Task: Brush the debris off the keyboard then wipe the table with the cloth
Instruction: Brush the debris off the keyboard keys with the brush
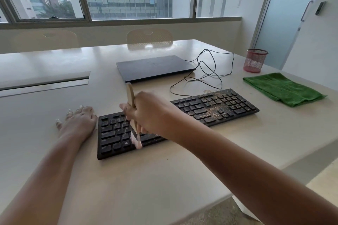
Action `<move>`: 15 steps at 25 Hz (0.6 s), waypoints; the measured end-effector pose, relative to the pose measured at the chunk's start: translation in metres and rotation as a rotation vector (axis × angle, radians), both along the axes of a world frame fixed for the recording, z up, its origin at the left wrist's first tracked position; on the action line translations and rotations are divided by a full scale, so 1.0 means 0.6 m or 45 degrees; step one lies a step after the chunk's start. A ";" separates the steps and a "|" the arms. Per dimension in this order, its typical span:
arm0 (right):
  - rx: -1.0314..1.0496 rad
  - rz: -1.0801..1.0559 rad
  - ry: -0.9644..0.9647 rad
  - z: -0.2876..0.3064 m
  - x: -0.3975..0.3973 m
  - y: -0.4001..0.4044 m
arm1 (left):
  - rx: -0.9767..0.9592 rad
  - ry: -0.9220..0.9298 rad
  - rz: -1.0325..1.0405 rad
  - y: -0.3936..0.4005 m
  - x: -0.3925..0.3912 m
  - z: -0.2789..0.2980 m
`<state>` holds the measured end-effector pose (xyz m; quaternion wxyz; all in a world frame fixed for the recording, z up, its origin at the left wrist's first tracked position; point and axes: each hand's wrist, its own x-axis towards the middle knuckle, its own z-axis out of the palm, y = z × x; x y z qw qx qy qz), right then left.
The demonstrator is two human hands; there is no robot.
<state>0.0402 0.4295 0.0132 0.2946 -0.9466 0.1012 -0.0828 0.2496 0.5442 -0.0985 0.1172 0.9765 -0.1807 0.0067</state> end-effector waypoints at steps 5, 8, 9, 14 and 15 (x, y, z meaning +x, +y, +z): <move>0.167 0.013 0.016 -0.010 0.018 0.000 | -0.008 0.010 -0.013 0.001 -0.003 0.003; 0.243 0.032 0.067 -0.003 0.009 -0.008 | -0.013 0.003 -0.013 -0.001 -0.005 0.005; 0.211 0.023 0.016 0.001 0.013 -0.007 | -0.013 0.000 -0.014 0.000 -0.004 0.005; 0.110 0.155 0.019 -0.008 0.043 0.022 | -0.029 0.022 -0.032 0.004 -0.004 0.004; 0.016 0.148 0.066 -0.004 0.039 0.008 | -0.021 0.016 -0.032 0.002 -0.005 0.005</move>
